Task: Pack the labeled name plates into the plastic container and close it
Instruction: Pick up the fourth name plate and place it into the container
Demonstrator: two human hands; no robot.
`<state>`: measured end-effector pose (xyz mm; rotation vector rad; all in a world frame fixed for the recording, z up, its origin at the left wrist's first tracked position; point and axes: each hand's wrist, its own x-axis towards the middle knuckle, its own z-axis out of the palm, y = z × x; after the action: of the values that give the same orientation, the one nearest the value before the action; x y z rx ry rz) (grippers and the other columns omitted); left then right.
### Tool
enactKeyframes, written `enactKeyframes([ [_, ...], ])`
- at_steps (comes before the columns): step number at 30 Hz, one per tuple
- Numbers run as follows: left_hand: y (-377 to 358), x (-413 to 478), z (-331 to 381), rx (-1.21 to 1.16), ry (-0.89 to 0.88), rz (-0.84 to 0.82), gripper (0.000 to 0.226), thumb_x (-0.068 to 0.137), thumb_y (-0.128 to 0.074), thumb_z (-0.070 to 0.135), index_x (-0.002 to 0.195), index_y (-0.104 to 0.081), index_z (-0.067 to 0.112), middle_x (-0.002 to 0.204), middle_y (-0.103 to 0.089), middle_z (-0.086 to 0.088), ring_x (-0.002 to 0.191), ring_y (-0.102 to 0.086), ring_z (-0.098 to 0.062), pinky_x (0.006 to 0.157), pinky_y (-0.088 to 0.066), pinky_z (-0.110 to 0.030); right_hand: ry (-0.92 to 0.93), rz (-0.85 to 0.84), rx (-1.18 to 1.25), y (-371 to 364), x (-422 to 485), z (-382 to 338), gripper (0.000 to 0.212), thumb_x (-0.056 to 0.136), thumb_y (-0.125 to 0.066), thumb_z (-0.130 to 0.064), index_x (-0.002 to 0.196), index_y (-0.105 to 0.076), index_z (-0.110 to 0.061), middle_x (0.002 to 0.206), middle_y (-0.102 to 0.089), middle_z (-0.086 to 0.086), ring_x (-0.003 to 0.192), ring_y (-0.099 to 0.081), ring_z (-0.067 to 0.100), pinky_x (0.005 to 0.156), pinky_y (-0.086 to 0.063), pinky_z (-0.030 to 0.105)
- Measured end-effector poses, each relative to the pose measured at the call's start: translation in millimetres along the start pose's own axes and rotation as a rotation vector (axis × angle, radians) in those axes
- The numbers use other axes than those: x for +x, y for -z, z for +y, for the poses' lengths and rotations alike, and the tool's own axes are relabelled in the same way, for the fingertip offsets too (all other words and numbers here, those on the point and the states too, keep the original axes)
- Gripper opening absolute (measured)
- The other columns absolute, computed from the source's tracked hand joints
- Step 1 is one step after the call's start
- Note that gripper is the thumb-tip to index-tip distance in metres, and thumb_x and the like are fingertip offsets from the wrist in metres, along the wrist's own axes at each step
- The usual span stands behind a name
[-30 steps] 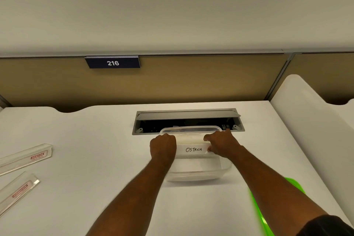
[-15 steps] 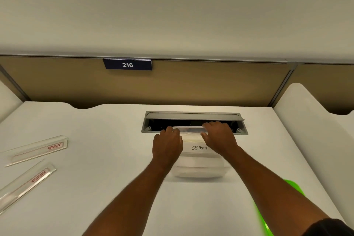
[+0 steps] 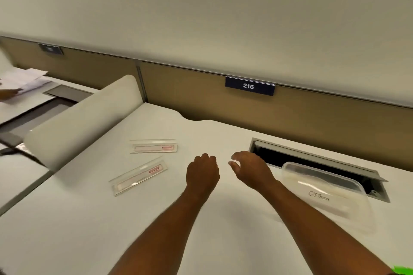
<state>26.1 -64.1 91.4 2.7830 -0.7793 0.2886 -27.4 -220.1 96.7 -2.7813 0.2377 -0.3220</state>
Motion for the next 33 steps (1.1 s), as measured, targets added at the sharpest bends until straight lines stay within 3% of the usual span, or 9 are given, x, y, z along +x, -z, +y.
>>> enactKeyframes([
  [11, 11, -21, -171, 0.155, 0.178, -0.087, 0.009, 0.082, -0.057, 0.008, 0.082, -0.062, 0.016, 0.081, -0.063, -0.003, 0.074, -0.061, -0.023, 0.055, -0.039, -0.03, 0.053, -0.246, 0.102, -114, 47, -145, 0.036, 0.094, -0.05, -0.044, 0.121, -0.06, -0.022, 0.118, -0.066, -0.002, 0.11, -0.059, 0.019, 0.09, -0.047, 0.032],
  [15, 3, -14, -212, 0.236, 0.197, -0.125, 0.012, 0.076, -0.062, 0.008, 0.081, -0.06, 0.018, 0.079, -0.062, 0.0, 0.072, -0.06, -0.02, 0.054, -0.043, -0.029, 0.013, -0.306, 0.11, -141, 57, -159, 0.038, 0.094, -0.052, -0.043, 0.123, -0.059, -0.021, 0.119, -0.066, -0.001, 0.111, -0.058, 0.018, 0.09, -0.047, 0.032],
  [19, -17, -1, -237, 0.227, 0.192, -0.173, 0.017, 0.086, -0.047, 0.005, 0.1, -0.053, 0.014, 0.097, -0.061, -0.005, 0.091, -0.058, -0.025, 0.069, -0.042, -0.033, -0.026, -0.351, 0.098, -158, 71, -158, 0.037, 0.094, -0.052, -0.043, 0.122, -0.06, -0.02, 0.119, -0.066, 0.0, 0.111, -0.059, 0.019, 0.09, -0.047, 0.031],
  [22, -29, 6, -245, 0.231, 0.19, -0.208, 0.015, 0.088, -0.047, 0.005, 0.097, -0.054, 0.016, 0.097, -0.063, -0.004, 0.092, -0.059, -0.025, 0.07, -0.039, -0.033, -0.059, -0.371, 0.095, -166, 80, -154, 0.037, 0.093, -0.053, -0.043, 0.121, -0.061, -0.019, 0.118, -0.067, 0.002, 0.11, -0.06, 0.02, 0.089, -0.048, 0.031],
  [26, -35, 16, -248, 0.201, 0.164, -0.217, 0.013, 0.087, -0.05, 0.006, 0.09, -0.056, 0.017, 0.091, -0.064, -0.004, 0.085, -0.061, -0.024, 0.064, -0.037, -0.032, -0.094, -0.396, 0.095, -177, 94, -146, 0.036, 0.093, -0.053, -0.042, 0.118, -0.063, -0.018, 0.115, -0.068, 0.004, 0.108, -0.061, 0.022, 0.085, -0.047, 0.03],
  [28, -30, 20, -246, 0.195, 0.134, -0.213, 0.013, 0.074, -0.066, 0.009, 0.076, -0.058, 0.018, 0.074, -0.064, -0.001, 0.068, -0.062, -0.019, 0.053, -0.037, -0.027, -0.102, -0.394, 0.101, -179, 99, -143, 0.034, 0.093, -0.053, -0.041, 0.113, -0.064, -0.016, 0.111, -0.069, 0.005, 0.104, -0.062, 0.022, 0.081, -0.046, 0.03],
  [31, -28, 27, -243, 0.222, 0.119, -0.129, 0.03, 0.044, -0.082, 0.01, 0.057, -0.057, 0.021, 0.05, -0.056, 0.003, 0.042, -0.054, -0.014, 0.037, -0.032, -0.02, -0.124, -0.348, 0.159, -178, 104, -137, 0.027, 0.093, -0.054, -0.037, 0.091, -0.066, -0.012, 0.091, -0.07, 0.006, 0.086, -0.063, 0.024, 0.071, -0.045, 0.031],
  [33, -29, 33, -240, 0.151, 0.132, -0.041, 0.028, 0.047, -0.081, 0.01, 0.061, -0.058, 0.018, 0.053, -0.058, 0.001, 0.042, -0.055, -0.016, 0.035, -0.031, -0.021, -0.163, -0.288, 0.233, -175, 105, -130, 0.03, 0.093, -0.054, -0.032, 0.072, -0.058, -0.011, 0.074, -0.065, 0.005, 0.073, -0.059, 0.024, 0.066, -0.042, 0.034],
])
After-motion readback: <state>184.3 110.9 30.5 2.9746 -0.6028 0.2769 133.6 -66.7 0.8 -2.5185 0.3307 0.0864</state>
